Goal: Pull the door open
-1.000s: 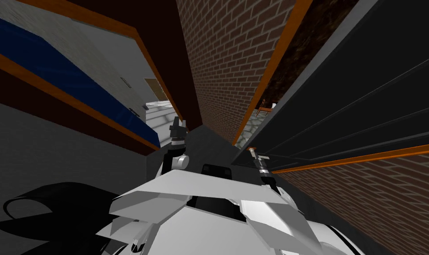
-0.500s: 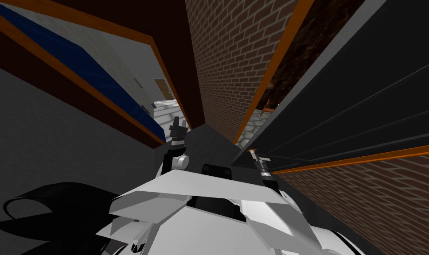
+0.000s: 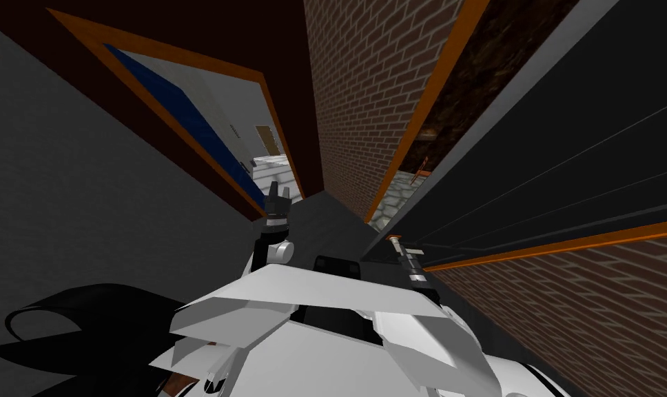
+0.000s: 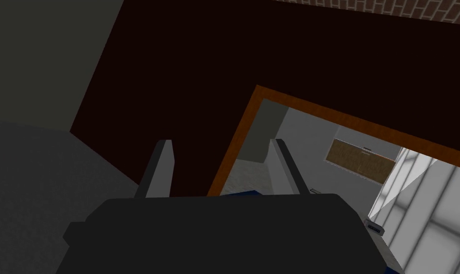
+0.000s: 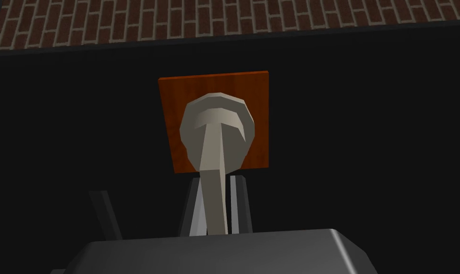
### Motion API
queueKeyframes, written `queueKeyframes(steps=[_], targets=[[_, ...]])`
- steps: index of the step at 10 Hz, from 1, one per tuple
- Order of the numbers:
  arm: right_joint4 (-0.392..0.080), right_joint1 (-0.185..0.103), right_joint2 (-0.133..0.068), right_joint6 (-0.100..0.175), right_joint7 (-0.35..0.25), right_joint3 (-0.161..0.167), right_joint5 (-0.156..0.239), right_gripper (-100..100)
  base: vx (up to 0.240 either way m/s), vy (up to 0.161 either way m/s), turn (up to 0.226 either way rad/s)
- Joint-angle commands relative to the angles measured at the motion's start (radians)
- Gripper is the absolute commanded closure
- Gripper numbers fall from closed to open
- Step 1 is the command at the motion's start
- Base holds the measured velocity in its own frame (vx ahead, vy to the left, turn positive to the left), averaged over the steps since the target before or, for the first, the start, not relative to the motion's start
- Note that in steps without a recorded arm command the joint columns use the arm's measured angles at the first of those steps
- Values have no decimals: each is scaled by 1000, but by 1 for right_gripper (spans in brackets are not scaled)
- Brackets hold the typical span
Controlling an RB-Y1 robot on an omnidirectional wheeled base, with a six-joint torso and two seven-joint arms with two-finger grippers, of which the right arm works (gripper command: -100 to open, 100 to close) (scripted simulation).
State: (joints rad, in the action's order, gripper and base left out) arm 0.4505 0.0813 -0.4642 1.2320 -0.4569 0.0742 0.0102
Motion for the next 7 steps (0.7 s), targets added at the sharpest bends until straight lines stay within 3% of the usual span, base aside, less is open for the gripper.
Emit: queueKeyframes(steps=[1,2,3,5,7], targets=[[38,19,-6,-16,0,-5,3,100,-50,-9,-15],[38,19,-6,-16,0,-5,3,100,-9,6,-18],[30,32,-15,7,-7,-3,3,100,-94,-48,196],[26,39,-19,20,-11,-2,3,100,-166,-63,137],[26,36,-15,21,-10,2,1,100,-93,-28,95]])
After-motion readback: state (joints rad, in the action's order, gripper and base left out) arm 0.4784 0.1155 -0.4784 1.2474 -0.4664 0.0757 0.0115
